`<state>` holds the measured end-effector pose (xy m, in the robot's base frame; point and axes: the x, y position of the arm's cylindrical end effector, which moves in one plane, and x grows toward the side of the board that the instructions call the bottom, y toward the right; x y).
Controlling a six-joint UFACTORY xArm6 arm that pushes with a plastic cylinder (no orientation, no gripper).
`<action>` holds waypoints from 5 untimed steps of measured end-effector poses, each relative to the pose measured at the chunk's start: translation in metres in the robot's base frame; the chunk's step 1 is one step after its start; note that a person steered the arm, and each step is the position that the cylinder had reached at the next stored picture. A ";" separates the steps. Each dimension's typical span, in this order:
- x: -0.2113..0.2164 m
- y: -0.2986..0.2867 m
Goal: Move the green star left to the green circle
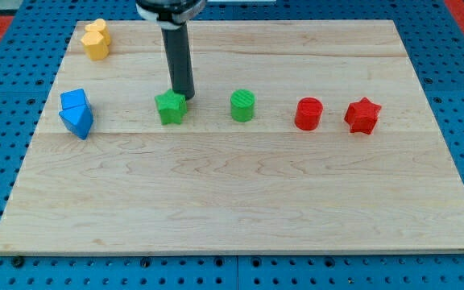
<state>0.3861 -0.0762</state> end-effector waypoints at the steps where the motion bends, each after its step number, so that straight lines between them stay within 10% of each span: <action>1: -0.026 0.032; 2: -0.036 0.106; 4: 0.006 0.107; 5: -0.038 0.094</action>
